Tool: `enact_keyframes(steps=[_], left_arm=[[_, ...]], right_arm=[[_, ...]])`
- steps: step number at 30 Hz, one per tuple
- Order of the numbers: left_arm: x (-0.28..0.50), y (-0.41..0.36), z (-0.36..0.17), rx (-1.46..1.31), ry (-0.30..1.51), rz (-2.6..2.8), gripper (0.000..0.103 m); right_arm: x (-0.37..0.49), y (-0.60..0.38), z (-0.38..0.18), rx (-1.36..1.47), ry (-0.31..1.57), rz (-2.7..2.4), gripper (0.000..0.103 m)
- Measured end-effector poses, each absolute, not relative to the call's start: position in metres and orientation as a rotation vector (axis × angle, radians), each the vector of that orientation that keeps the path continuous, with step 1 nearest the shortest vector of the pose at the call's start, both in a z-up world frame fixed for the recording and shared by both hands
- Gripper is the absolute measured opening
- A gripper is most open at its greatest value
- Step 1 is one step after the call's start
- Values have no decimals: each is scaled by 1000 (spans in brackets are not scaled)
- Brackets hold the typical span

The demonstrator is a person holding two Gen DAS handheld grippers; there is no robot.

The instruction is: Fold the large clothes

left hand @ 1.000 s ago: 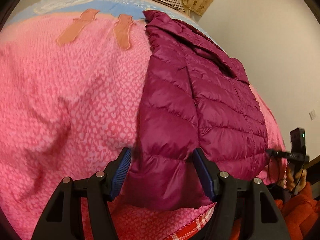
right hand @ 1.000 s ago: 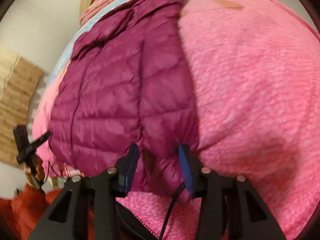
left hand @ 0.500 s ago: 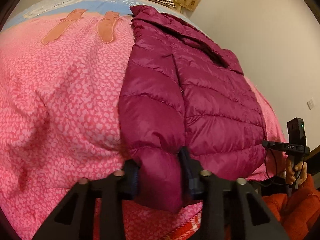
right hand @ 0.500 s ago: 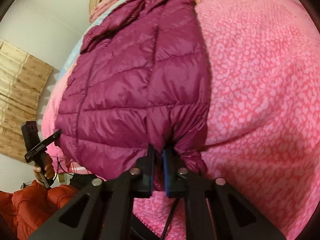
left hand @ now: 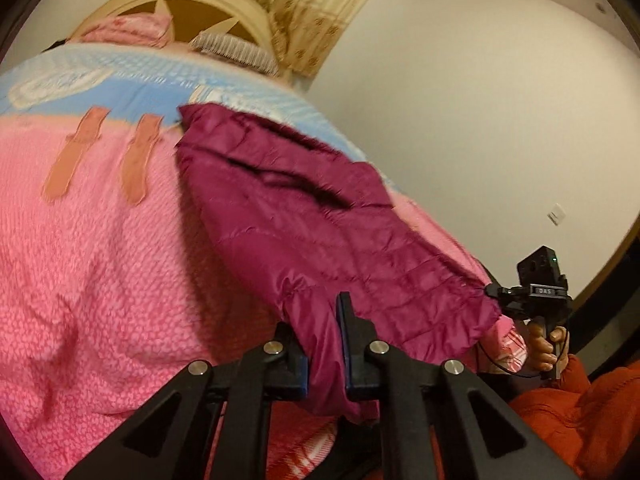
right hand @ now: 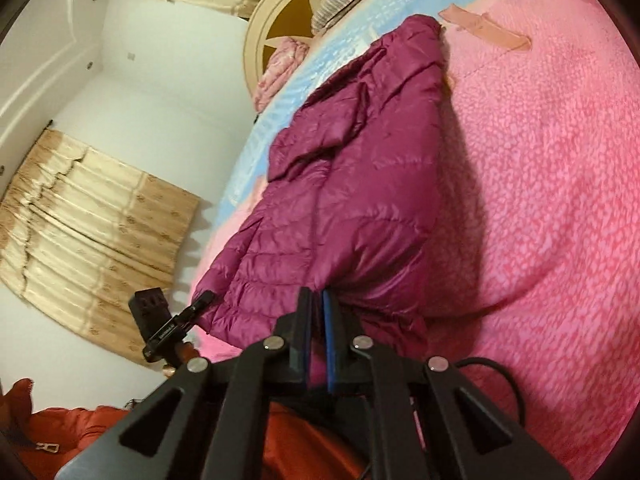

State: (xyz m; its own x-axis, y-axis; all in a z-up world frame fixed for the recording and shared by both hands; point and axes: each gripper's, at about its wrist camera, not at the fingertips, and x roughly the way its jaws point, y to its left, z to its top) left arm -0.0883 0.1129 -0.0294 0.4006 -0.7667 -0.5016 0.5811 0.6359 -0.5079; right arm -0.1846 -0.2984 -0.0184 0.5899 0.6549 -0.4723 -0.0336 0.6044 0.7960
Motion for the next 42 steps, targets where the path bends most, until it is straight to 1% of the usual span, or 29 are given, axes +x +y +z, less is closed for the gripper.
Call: enact_keyframes(steps=[5, 7, 9, 10, 12, 13, 14, 15, 16, 17, 21, 22, 23, 26, 28, 34, 38, 39, 40, 41, 42], left_arm=[[-89, 115, -6, -305, 727, -905, 11], [-85, 112, 3, -298, 708, -904, 11], [-83, 108, 7, -287, 697, -905, 11], [-81, 105, 8, -280, 691, -907, 11], [-84, 104, 7, -279, 686, -913, 11], [-82, 103, 6, -282, 689, -917, 11], [-81, 102, 6, -282, 692, -918, 11], [-84, 102, 8, -280, 693, -916, 11], [-84, 102, 8, -280, 694, -912, 11], [-83, 104, 8, -285, 696, -910, 11], [-82, 107, 9, -303, 697, -896, 11], [-80, 108, 8, -313, 700, -892, 11], [-77, 108, 7, -321, 706, -887, 11], [-74, 108, 4, -329, 717, -874, 11], [-75, 109, 3, -333, 722, -871, 11], [-78, 118, -1, -349, 722, -866, 11], [-73, 125, -1, -391, 720, -861, 11], [-73, 126, -1, -393, 716, -859, 11], [-73, 127, 1, -388, 710, -855, 11], [-75, 127, 3, -379, 705, -852, 11], [-76, 127, 4, -372, 701, -851, 11]], right_arm=[[-199, -310, 2, 869, 792, 506, 7], [-199, -315, 14, 834, 765, 487, 7], [-193, -315, 17, 757, 786, 410, 8], [-188, -312, 14, 718, 803, 365, 11], [-184, -310, 5, 688, 842, 307, 12], [-182, -311, 0, 685, 871, 278, 21], [-182, -314, -9, 685, 909, 240, 39], [-182, -316, -16, 687, 932, 208, 52], [-185, -319, -22, 682, 928, 180, 74], [-191, -323, -26, 674, 915, 156, 80], [-195, -336, -36, 695, 932, 154, 80], [-192, -337, -39, 682, 946, 154, 78], [-188, -336, -40, 668, 953, 158, 71], [-168, -337, -51, 626, 985, 157, 62], [-159, -335, -59, 625, 999, 175, 54], [-169, -303, -71, 517, 1146, 277, 54], [-178, -288, -77, 422, 1182, 272, 52], [-177, -286, -80, 421, 1191, 263, 47], [-176, -287, -83, 437, 1199, 255, 20], [-174, -288, -88, 468, 1212, 260, 11], [-174, -289, -92, 509, 1212, 274, 10]])
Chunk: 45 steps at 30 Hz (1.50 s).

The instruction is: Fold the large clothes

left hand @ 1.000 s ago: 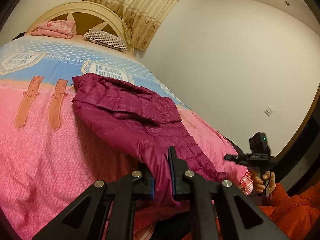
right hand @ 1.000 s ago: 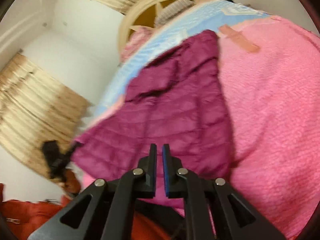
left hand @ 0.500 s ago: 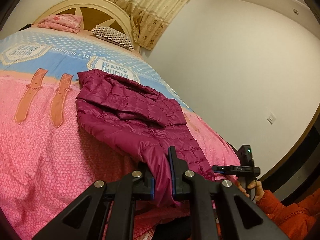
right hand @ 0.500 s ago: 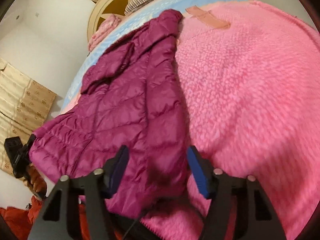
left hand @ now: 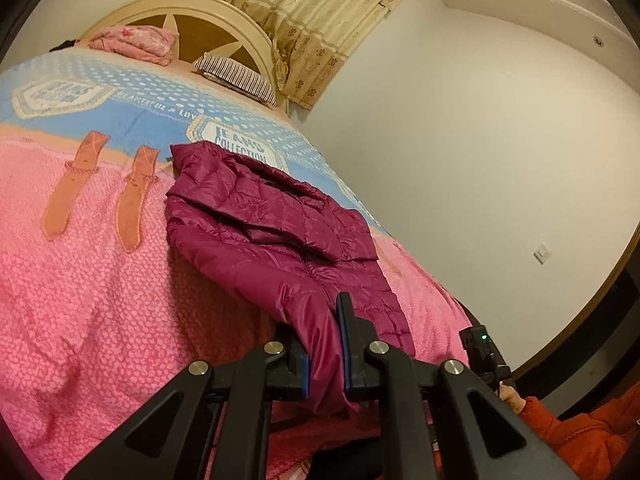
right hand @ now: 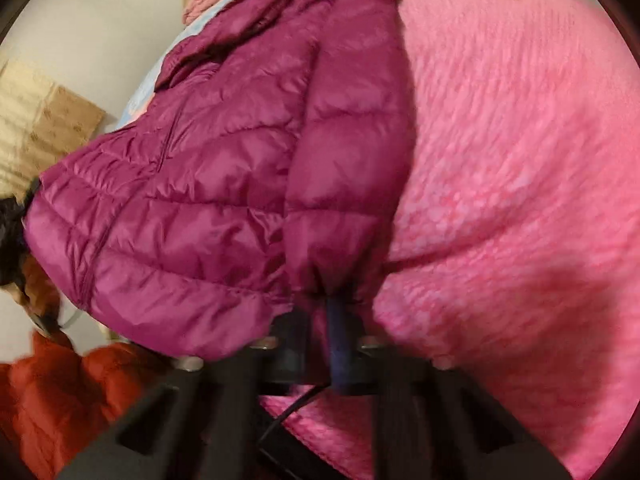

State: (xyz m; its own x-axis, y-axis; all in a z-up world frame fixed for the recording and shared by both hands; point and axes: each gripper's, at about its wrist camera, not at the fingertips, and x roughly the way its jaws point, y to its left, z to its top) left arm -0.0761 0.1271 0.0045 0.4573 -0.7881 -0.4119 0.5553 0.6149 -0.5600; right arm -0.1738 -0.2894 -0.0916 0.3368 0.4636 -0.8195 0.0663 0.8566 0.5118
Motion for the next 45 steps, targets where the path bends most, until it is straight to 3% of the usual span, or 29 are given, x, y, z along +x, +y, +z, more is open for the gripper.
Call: enact_keyframes(steps=[4, 15, 23, 28, 35, 39, 45], left_arm=[[-81, 133, 15, -371, 680, -850, 11], [-71, 122, 78, -344, 539, -883, 11], [42, 72, 106, -321, 625, -709, 11], [138, 49, 80, -354, 735, -552, 11], [255, 9, -20, -259, 939, -338, 11], [280, 9, -70, -299, 1031, -313, 11], [284, 33, -79, -459, 1075, -408, 15]], right_arm=[[-186, -291, -74, 550, 1134, 346, 9], [-189, -340, 54, 769, 673, 530, 9], [-104, -366, 88, 788, 595, 465, 9], [-26, -391, 85, 817, 592, 354, 8], [102, -403, 32, 781, 676, 171, 9], [141, -398, -13, 755, 723, 61, 12], [163, -407, -62, 844, 793, 23, 15]])
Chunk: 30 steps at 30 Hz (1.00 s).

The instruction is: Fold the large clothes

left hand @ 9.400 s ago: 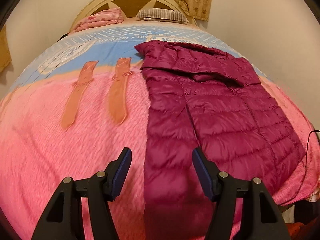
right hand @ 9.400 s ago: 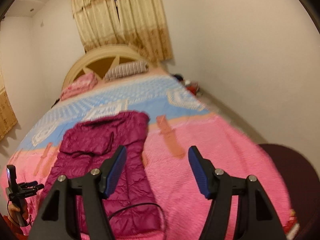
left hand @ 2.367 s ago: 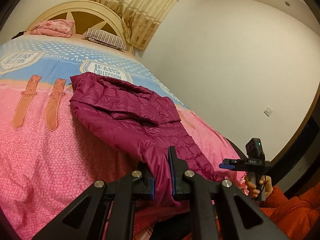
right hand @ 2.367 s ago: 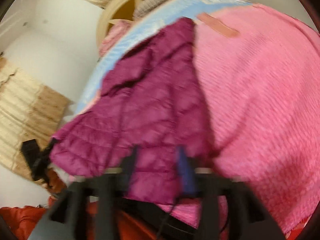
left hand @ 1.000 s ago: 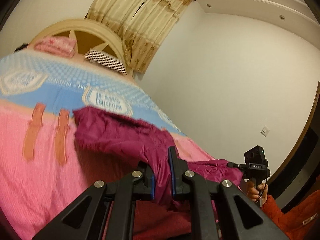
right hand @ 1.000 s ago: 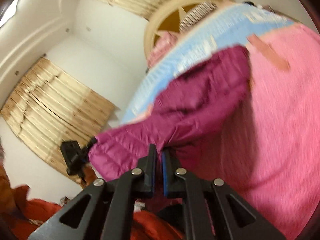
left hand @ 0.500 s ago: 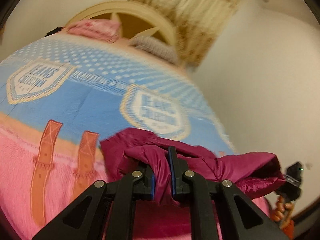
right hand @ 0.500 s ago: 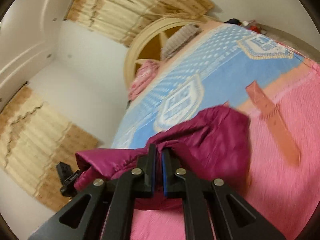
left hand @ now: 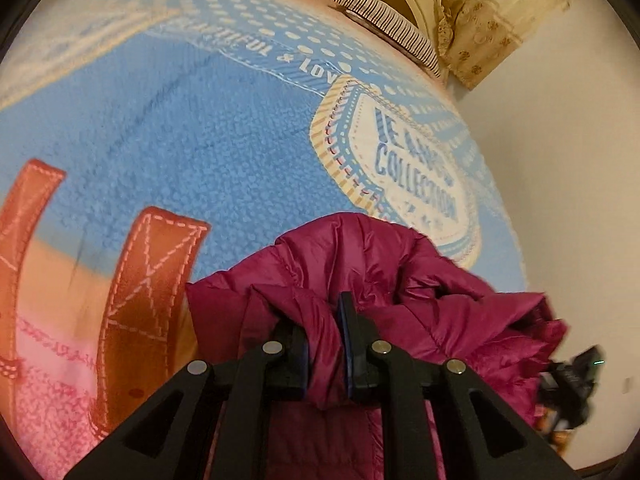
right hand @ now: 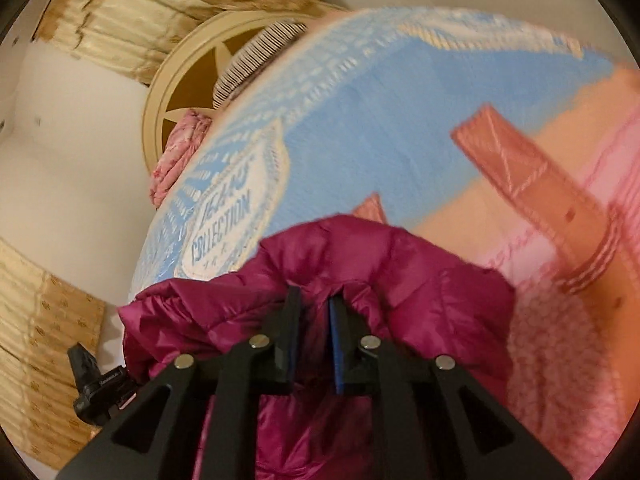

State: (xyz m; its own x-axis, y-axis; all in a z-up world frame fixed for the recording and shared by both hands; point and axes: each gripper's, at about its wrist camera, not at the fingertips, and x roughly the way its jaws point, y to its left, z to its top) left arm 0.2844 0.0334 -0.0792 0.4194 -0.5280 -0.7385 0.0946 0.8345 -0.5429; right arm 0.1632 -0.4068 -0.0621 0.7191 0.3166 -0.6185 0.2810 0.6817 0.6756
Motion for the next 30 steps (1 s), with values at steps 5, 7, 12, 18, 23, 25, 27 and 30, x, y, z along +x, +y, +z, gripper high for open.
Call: enact_keyframes(steps=[5, 7, 12, 18, 23, 25, 27, 30], left_arm=[[290, 62, -62, -604, 1107, -462, 27], [284, 66, -45, -565, 1067, -445, 42], [270, 71, -11, -480, 916, -345, 80], [262, -10, 2, -143, 898, -354, 80], [278, -82, -21, 39, 922, -353, 80], [286, -87, -31, 88, 909, -313, 80], [291, -87, -43, 121, 888, -283, 80], [297, -78, -60, 79, 872, -287, 80]], right_arm=[[152, -426, -60, 970, 773, 107, 23], [144, -433, -50, 1005, 732, 138, 49], [107, -437, 2, 886, 577, 69, 103], [122, -355, 30, 477, 740, 57, 37], [171, -282, 13, 315, 806, 118, 23], [193, -266, -3, 251, 831, 74, 23], [208, -263, -19, 205, 848, 29, 23], [215, -276, -40, 218, 861, -24, 18]])
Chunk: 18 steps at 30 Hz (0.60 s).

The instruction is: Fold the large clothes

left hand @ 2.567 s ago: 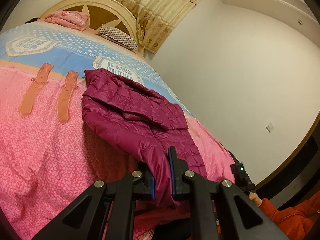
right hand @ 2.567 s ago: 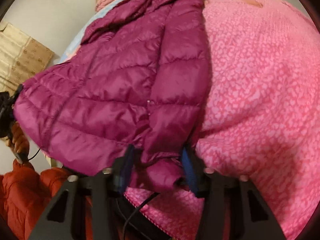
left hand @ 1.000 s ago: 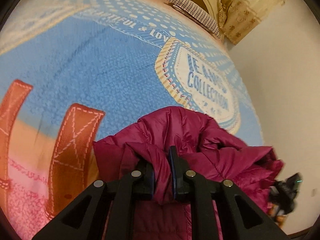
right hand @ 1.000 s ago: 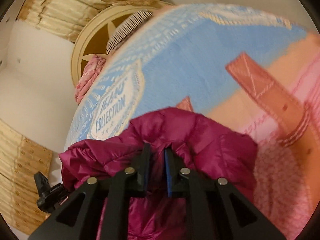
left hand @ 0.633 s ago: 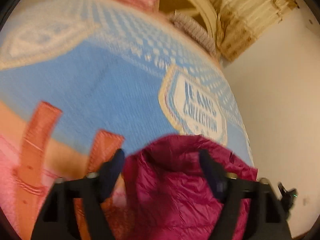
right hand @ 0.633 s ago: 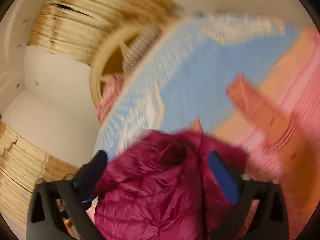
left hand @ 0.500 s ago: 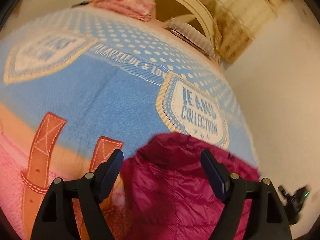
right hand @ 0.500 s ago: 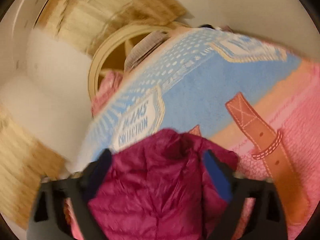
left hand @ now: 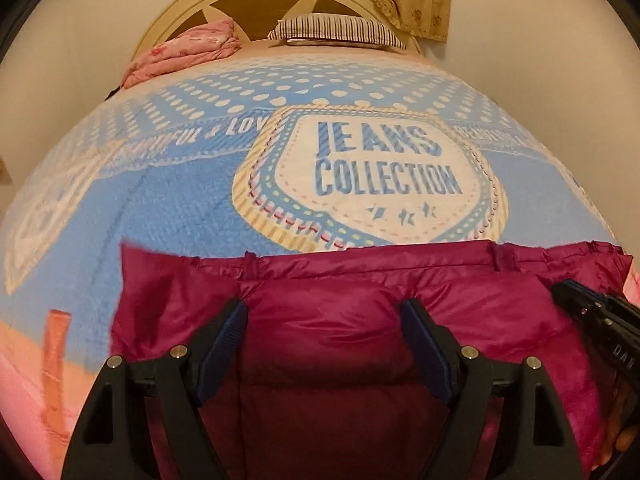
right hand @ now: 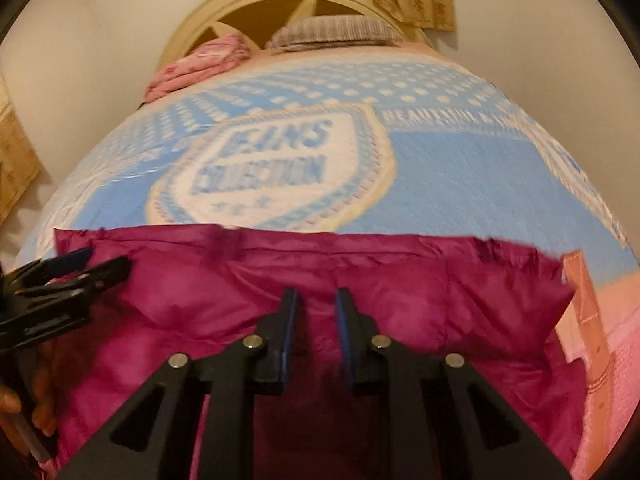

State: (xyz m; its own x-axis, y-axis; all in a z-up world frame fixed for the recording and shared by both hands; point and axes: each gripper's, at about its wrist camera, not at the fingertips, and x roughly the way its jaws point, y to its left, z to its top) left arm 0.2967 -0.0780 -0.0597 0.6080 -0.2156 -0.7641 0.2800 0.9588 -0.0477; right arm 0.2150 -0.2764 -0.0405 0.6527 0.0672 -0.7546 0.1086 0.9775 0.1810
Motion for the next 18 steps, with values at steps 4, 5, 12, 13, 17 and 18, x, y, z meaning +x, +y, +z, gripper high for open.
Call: enact_keyframes(steps=[4, 5, 12, 13, 17, 18], left_arm=[[293, -84, -70, 49, 809, -272, 83], [289, -88, -72, 59, 783, -260, 83], [295, -95, -82, 90, 793, -240, 85], [296, -96, -84, 89, 798, -239, 85], [298, -101, -88, 113, 810, -226, 85], [298, -100, -89, 111, 811, -226, 85]], right_arm=[[207, -287, -48, 246, 807, -20, 14], [205, -285, -48, 244, 798, -20, 14], [210, -291, -61, 326, 797, 5, 14], [211, -291, -63, 327, 801, 5, 14], [214, -290, -62, 320, 812, -6, 13], [214, -290, -62, 321, 816, -11, 13]])
